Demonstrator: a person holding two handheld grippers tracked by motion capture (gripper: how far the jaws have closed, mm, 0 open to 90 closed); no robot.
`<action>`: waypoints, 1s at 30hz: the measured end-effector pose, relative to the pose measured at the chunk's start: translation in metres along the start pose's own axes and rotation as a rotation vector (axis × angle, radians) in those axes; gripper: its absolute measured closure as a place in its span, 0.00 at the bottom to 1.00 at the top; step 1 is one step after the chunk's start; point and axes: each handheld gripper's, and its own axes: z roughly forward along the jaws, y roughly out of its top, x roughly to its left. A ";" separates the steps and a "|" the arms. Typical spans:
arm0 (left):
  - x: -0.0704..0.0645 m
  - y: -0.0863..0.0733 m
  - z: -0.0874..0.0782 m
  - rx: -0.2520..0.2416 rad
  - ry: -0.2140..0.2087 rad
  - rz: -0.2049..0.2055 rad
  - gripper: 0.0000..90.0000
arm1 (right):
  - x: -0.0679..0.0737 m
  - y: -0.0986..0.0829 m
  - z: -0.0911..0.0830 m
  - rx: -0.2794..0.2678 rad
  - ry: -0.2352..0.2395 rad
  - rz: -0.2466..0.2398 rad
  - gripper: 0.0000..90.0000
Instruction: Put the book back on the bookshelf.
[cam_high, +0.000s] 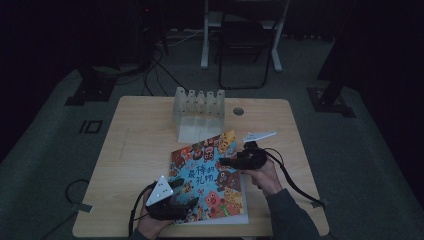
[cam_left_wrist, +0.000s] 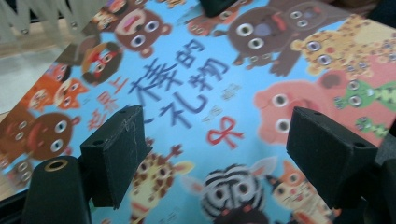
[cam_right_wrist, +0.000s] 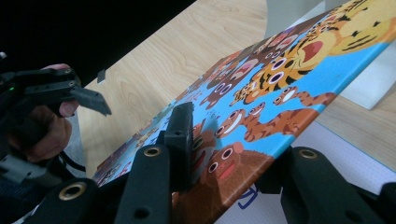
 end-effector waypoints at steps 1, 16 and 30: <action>0.002 0.000 0.000 0.002 0.004 -0.003 0.22 | 0.000 0.000 -0.001 -0.002 -0.003 -0.003 0.72; 0.022 -0.002 -0.006 0.003 0.017 -0.074 0.22 | 0.009 0.001 -0.020 -0.070 -0.030 -0.066 0.75; 0.039 0.000 -0.012 -0.012 0.035 -0.107 0.22 | 0.015 0.001 -0.030 -0.102 -0.034 -0.109 0.75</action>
